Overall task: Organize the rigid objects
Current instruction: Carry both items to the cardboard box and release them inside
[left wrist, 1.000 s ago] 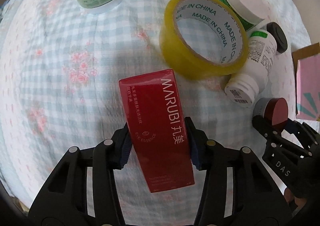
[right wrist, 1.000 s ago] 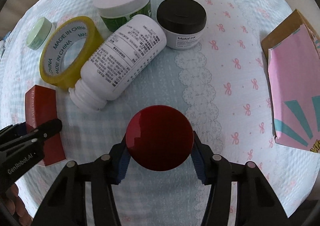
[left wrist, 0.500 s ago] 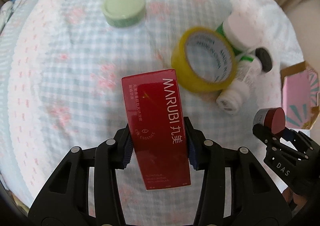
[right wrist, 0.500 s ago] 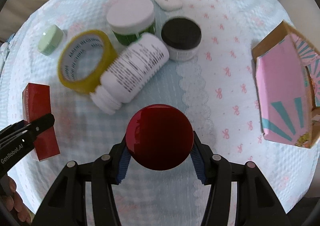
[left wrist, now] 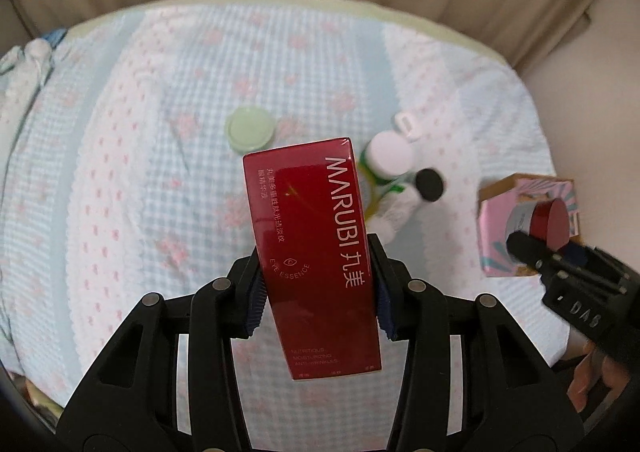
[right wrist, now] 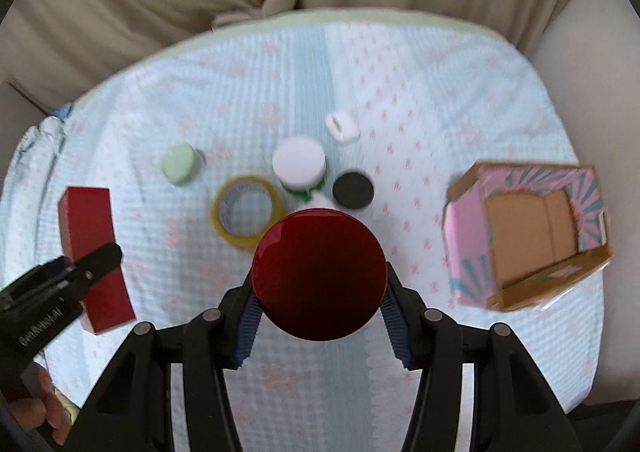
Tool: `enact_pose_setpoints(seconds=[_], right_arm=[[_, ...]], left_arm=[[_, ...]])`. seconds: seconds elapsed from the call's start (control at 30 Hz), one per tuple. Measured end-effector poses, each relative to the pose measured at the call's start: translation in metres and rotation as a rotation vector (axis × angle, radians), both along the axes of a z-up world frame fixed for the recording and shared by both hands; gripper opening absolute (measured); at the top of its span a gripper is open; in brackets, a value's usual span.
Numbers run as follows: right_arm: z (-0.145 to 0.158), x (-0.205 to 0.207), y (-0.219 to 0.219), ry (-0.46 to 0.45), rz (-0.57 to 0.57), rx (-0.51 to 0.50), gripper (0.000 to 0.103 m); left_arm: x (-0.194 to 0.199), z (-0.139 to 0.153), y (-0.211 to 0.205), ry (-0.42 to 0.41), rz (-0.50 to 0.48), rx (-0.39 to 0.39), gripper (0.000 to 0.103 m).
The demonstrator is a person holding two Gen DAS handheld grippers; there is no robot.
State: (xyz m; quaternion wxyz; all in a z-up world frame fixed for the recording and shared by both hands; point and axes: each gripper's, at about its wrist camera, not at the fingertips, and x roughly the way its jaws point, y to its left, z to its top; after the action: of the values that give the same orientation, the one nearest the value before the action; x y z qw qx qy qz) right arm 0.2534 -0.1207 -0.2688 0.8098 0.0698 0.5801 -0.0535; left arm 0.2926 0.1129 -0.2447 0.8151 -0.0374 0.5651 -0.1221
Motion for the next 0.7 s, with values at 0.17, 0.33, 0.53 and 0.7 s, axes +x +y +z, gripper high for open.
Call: enact_pose_setpoints(seconds=[0.17, 0.33, 0.53, 0.7], right_arm=[[0.06, -0.011, -0.015, -0.061, 0.019, -0.005, 0.05], [0.1, -0.029, -0.045, -0.103, 0.049, -0.015, 0.05], [0.122, -0.054, -0.11, -0.127, 0.07, -0.011, 0.05], [0.12, -0.071, -0.179, -0.133, 0.059, -0.029, 0.05]], left_arm=[[-0.016, 0.041, -0.028, -0.049, -0.008, 0.0, 0.038], [-0.035, 0.063, -0.069, -0.073, 0.004, -0.022, 0.037], [-0.058, 0.081, -0.146, -0.09, 0.006, -0.059, 0.037], [-0.068, 0.084, -0.227, -0.096, -0.027, -0.089, 0.037]])
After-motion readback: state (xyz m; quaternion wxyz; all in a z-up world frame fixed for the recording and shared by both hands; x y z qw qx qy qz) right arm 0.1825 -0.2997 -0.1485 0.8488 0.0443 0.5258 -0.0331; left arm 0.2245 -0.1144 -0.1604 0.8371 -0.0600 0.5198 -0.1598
